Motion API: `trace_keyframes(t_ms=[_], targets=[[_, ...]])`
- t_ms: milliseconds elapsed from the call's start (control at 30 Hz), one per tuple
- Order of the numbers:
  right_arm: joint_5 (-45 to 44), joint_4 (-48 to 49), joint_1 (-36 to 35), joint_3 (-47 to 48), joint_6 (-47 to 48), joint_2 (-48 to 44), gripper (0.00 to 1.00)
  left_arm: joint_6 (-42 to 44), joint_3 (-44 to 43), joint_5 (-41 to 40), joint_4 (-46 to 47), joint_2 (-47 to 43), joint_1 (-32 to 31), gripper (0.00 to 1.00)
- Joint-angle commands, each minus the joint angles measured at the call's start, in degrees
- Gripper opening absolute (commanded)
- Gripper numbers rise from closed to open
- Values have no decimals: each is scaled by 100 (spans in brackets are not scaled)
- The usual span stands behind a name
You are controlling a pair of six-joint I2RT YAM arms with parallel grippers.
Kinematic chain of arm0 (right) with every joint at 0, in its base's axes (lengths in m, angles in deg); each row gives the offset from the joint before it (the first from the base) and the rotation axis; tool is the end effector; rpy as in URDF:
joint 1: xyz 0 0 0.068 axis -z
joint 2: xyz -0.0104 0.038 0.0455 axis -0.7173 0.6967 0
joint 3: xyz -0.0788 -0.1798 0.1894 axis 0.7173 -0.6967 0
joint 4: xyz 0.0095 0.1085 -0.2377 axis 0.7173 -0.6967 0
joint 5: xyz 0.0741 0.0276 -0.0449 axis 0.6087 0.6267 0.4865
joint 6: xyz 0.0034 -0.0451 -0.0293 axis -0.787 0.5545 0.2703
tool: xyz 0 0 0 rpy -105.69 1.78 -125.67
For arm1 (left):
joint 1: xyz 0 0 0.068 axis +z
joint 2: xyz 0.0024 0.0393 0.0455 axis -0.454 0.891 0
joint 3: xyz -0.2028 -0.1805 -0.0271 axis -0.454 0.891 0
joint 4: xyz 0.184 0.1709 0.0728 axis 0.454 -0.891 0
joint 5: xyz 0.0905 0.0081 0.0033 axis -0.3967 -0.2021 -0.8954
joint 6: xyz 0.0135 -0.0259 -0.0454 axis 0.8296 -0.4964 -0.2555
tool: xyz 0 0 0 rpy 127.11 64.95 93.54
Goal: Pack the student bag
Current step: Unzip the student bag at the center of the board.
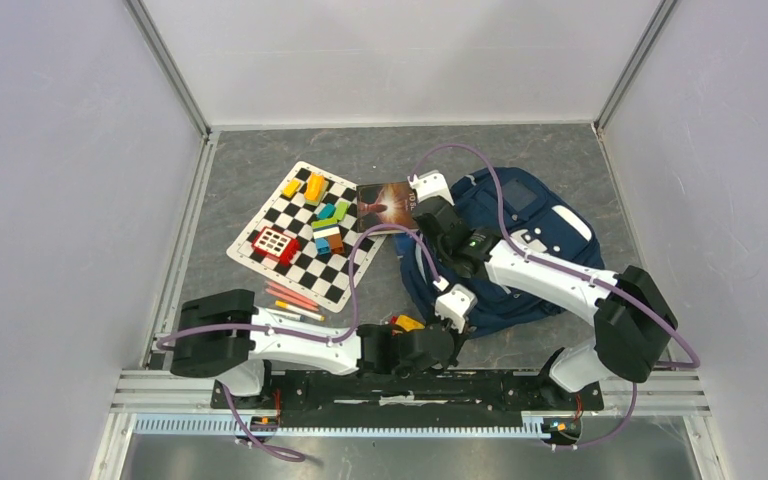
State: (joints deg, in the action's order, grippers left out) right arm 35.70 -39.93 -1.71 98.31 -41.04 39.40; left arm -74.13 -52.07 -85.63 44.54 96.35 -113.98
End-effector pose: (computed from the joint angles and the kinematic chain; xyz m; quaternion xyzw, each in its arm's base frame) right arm 0.2327 0.2232 0.2576 -0.1401 0.8658 -0.0523 0.4775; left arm 0.0361 -0.3384 0.2148 0.2572 0.7897 -0.3234 0.4535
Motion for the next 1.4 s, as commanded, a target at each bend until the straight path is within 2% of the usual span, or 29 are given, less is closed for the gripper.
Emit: trace_keyframes(t_ms=[0, 67, 133, 167, 200, 267, 333, 367, 433, 467, 500, 733, 1000, 1100, 1367], targets=[[-203, 990, 47, 317, 78, -263, 0, -415, -184, -346, -130, -365, -61, 13], [-201, 1002, 44, 274, 111, -343, 0, -487, -151, -403, -454, -568, -36, 30], [-202, 999, 44, 225, 178, -452, 8, -591, -97, -440, -790, -760, 9, 56], [-169, 994, 44, 218, 228, -511, 13, -628, -75, -427, -952, -852, 46, 66], [-145, 960, 48, 219, 293, -571, 20, -669, -73, -392, -1107, -919, 97, 75], [-145, 838, 53, 254, 384, -690, 43, -748, -135, -386, -1548, -1024, 182, 89], [-200, 731, 52, 270, 466, -851, 64, -853, -180, -393, -1961, -1132, 299, 98], [-258, 678, 59, 278, 504, -942, 75, -903, -182, -397, -2100, -1198, 360, 100], [-368, 518, 70, 273, 554, -1118, 90, -1035, -171, -329, -2392, -1322, 521, 100], [-413, 455, 79, 263, 576, -1211, 97, -1146, -163, -270, -2512, -1390, 644, 100], [-445, 373, 83, 240, 593, -1304, 98, -1234, -146, -185, -2641, -1452, 762, 100], [-123, -140, 87, -313, 462, -2134, 98, -1681, 6, 524, -2517, -1831, 1471, 100], [1341, -753, 83, -1250, -59, -3257, 98, -2046, -177, 1092, -2396, -1330, 1853, 100], [1999, -772, 89, -1661, -231, -3605, 98, -2148, -244, 1002, -2475, -1100, 1953, 100], [2779, -662, 88, -2415, -590, -4017, 98, -2247, -172, 646, -2532, -626, 2287, 100]])
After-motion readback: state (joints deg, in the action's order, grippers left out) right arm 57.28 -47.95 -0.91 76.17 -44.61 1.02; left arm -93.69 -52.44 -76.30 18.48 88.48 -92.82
